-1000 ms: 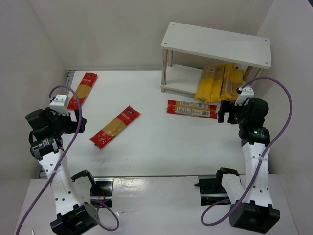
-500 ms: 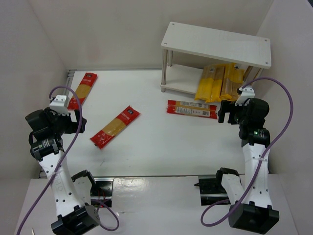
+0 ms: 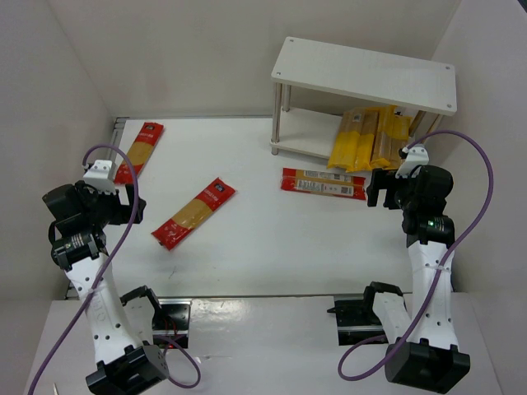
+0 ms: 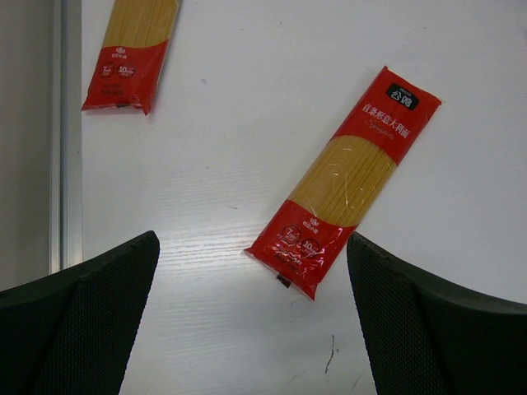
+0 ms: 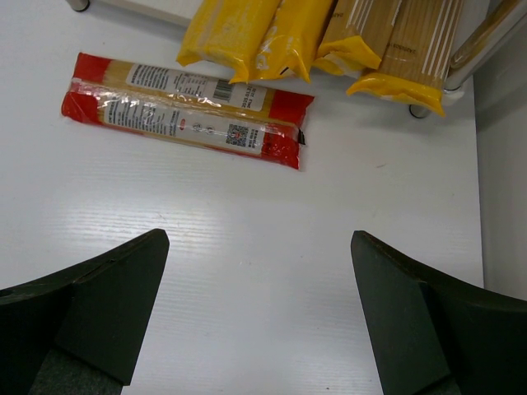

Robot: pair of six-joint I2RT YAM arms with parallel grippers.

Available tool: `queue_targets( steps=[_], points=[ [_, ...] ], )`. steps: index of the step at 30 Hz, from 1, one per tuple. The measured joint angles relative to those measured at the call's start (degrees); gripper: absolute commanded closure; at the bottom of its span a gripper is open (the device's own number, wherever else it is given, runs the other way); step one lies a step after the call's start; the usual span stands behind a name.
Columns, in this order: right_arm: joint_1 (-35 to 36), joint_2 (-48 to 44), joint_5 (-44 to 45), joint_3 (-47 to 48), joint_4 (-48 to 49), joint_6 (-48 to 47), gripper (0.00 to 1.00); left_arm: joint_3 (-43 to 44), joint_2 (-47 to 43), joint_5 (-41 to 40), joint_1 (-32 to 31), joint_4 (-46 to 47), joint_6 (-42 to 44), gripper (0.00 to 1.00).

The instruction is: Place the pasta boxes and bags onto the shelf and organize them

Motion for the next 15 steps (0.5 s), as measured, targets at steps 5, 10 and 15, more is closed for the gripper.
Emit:
queue_targets(
  steps=[5, 10, 15],
  points=[
    [0.0, -0.44, 0.0, 0.0, -0.02, 0.0, 0.0, 0.0, 0.0, 0.02, 0.0, 0.0, 0.0, 0.0],
    [0.0, -0.55, 0.0, 0.0, -0.02, 0.0, 0.0, 0.0, 0.0, 0.02, 0.0, 0.0, 0.0, 0.0],
    [0.0, -0.55, 0.0, 0.0, -0.02, 0.0, 0.0, 0.0, 0.0, 0.02, 0.0, 0.0, 0.0, 0.0]
  ],
)
